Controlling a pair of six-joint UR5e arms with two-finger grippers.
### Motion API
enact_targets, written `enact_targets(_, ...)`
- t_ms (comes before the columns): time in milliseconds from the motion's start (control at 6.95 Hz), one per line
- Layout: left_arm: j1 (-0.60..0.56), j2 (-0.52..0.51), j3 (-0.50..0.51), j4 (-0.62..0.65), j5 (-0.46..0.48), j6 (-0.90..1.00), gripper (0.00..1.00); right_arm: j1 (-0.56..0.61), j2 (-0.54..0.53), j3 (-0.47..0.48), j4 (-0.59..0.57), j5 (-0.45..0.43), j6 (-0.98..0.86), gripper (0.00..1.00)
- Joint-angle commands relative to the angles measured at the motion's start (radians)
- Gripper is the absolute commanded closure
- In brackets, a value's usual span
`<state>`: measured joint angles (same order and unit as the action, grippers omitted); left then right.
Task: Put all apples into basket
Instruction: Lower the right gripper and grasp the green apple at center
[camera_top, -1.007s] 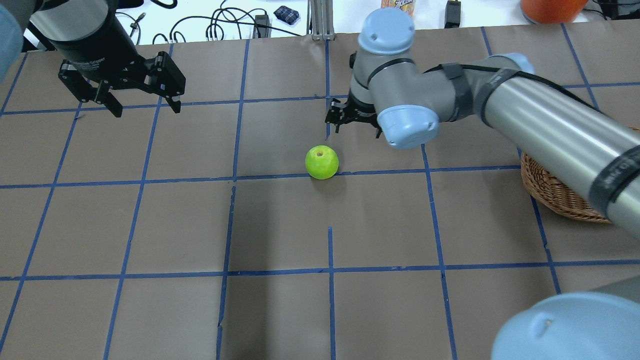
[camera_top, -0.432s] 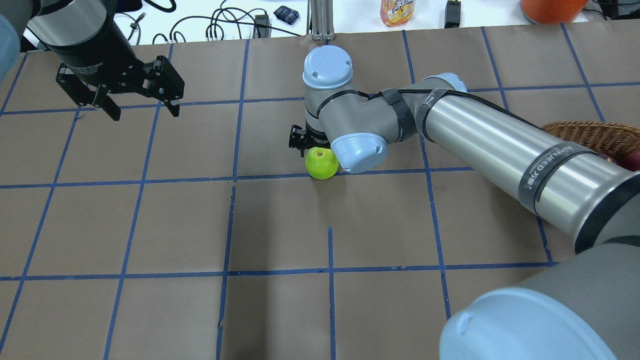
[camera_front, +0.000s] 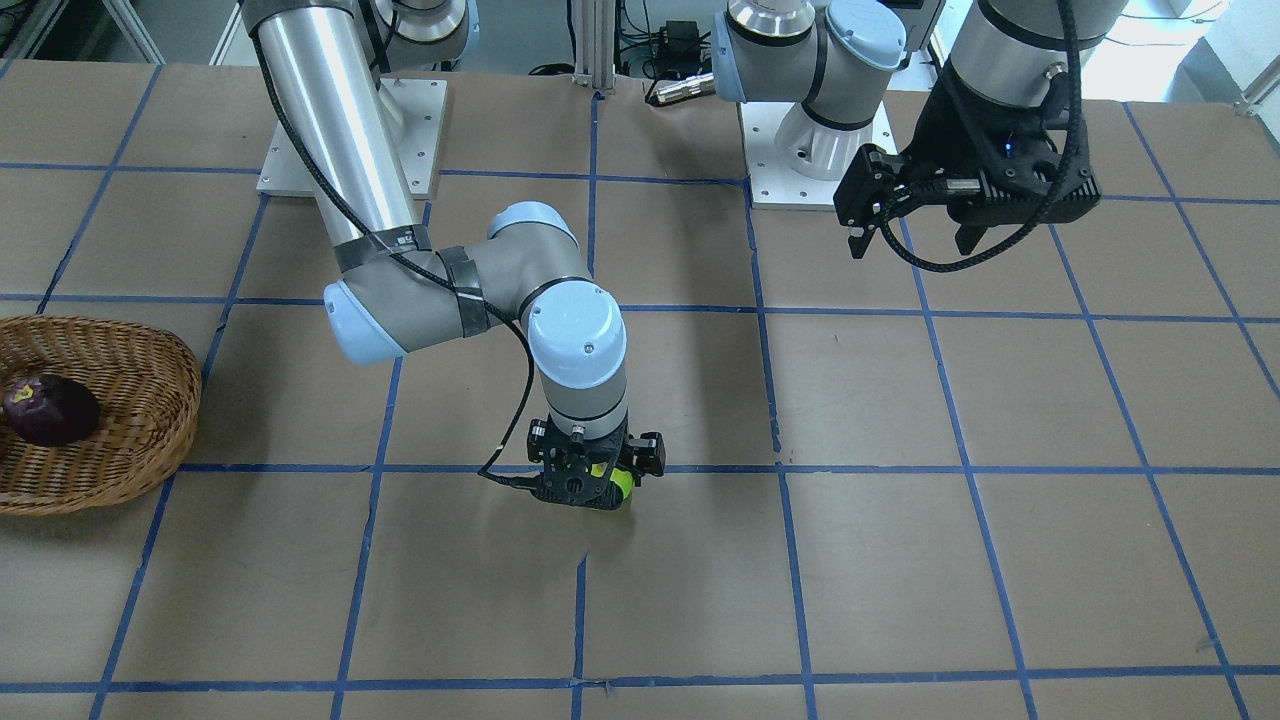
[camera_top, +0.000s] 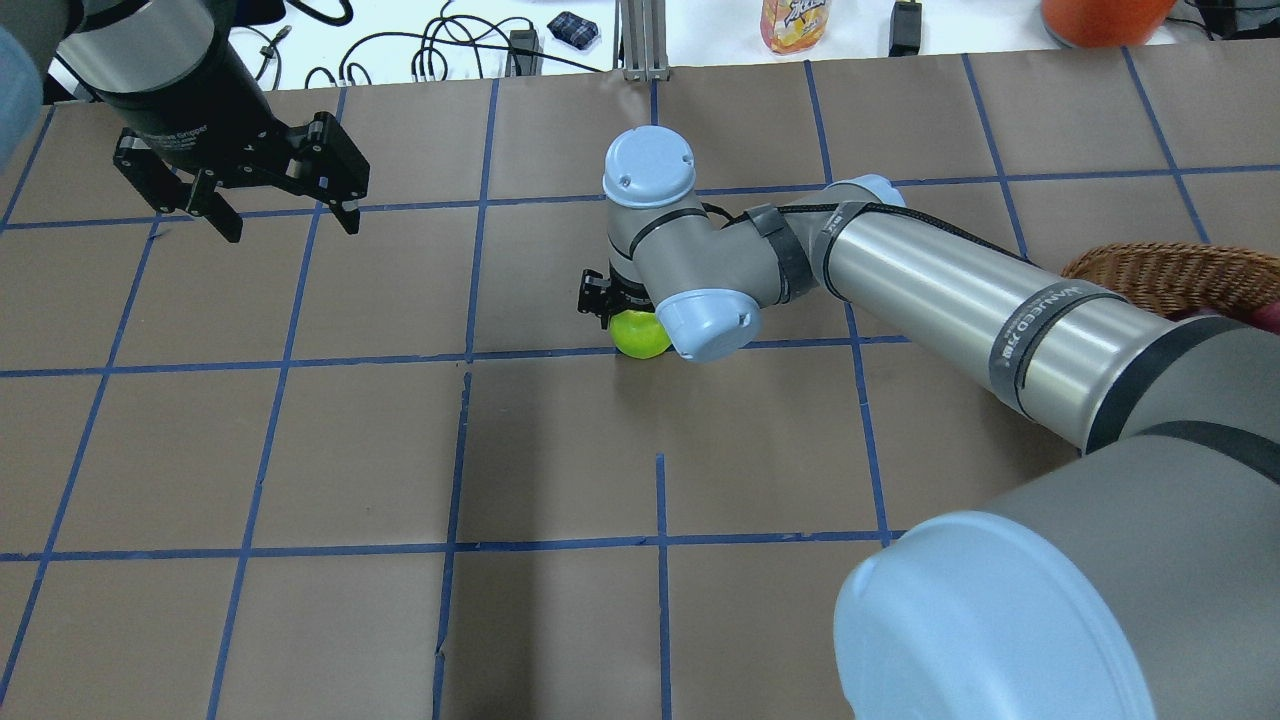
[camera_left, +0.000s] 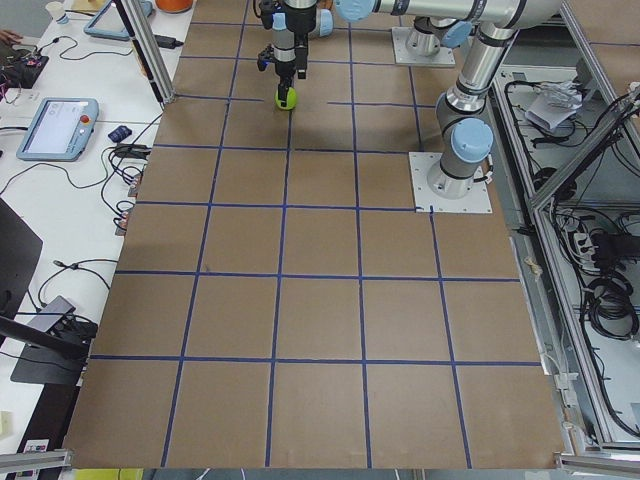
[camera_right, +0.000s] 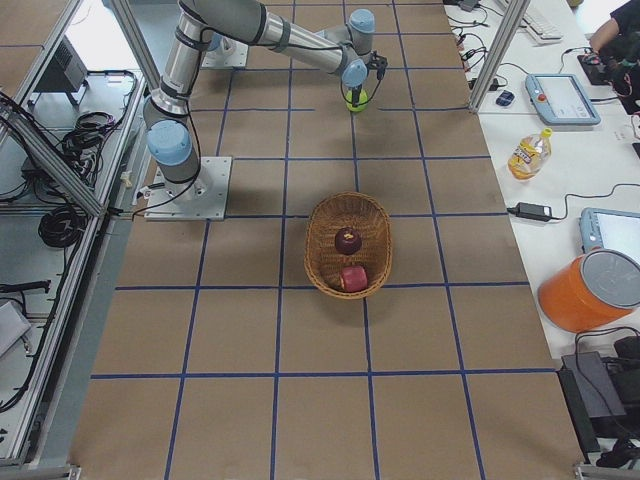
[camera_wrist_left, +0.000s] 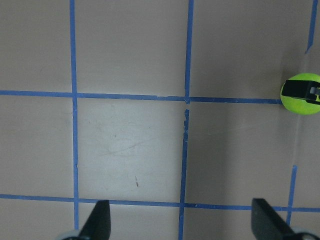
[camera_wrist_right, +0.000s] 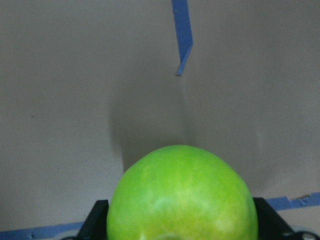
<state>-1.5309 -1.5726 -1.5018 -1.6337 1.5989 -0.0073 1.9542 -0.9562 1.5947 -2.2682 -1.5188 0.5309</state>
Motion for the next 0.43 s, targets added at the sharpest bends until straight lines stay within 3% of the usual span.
enact_targets(0, 0.0, -0.001, 0.0, 0.0, 0.0, -0.002, 0.0, -0.003, 0.01, -0.008, -0.001, -0.006, -0.069, 0.41)
enact_targets(144, 0.0, 0.002, 0.002, 0.0, 0.001, 0.003, 0.0, -0.017, -0.024, -0.015, 0.01, -0.003, -0.074, 0.48)
enact_targets(288, 0.0, 0.002, 0.0, 0.0, 0.001, 0.003, 0.0, -0.058, -0.103, -0.01, 0.112, -0.014, -0.133, 0.51)
